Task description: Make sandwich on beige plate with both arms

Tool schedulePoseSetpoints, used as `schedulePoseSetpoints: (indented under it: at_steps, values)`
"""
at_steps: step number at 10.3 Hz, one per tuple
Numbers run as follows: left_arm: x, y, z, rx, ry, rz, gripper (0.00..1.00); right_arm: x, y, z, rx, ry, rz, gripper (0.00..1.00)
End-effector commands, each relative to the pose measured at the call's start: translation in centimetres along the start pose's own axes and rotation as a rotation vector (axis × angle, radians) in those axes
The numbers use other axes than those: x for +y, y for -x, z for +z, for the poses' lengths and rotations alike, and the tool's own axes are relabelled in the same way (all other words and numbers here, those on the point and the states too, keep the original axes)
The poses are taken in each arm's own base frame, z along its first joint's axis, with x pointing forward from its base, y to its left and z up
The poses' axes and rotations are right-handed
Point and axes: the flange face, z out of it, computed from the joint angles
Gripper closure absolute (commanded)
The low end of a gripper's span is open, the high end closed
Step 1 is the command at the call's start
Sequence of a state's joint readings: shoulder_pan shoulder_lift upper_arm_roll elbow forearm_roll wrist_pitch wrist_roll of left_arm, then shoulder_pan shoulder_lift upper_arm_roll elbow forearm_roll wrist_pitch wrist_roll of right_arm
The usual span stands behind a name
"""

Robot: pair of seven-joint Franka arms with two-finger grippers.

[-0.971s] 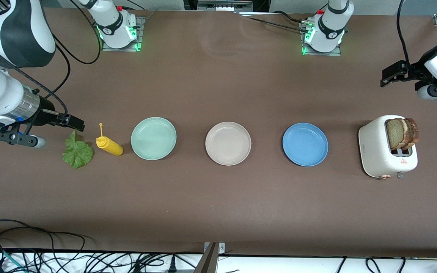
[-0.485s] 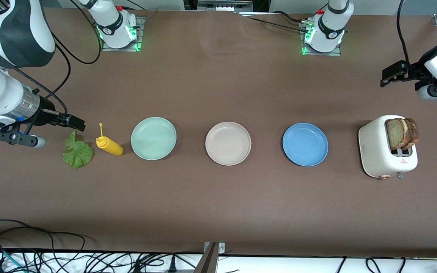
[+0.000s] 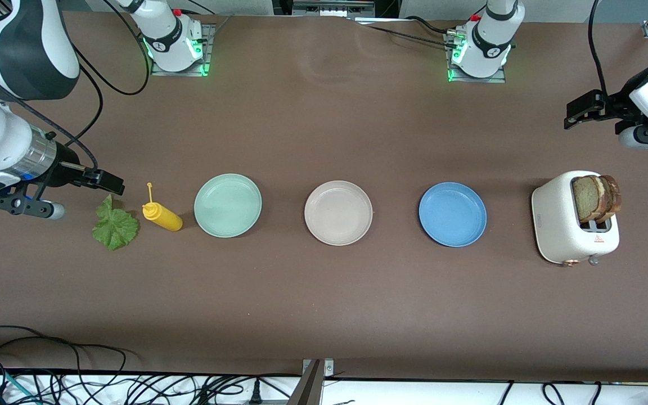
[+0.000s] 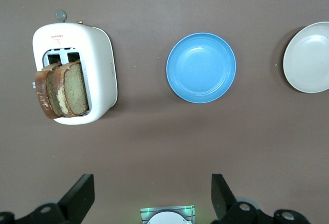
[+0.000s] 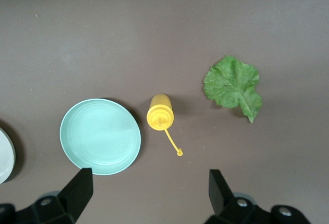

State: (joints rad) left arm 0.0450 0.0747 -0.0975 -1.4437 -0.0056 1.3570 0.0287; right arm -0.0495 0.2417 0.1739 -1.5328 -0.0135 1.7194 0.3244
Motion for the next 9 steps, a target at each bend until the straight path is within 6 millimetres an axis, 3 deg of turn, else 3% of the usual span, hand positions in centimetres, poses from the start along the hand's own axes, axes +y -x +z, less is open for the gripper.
schedulePoseSetpoints:
  at_steps: [1, 9]
  values:
    - [0.13, 0.26, -0.66, 0.011, 0.005, -0.003, 0.00, 0.26, -0.42, -0.44, -0.002, -0.019, -0.012, 0.00]
    - [0.97, 0.34, -0.70, 0.009, 0.005, 0.011, 0.00, 0.42, -0.53, -0.37, -0.001, -0.021, -0.019, 0.00]
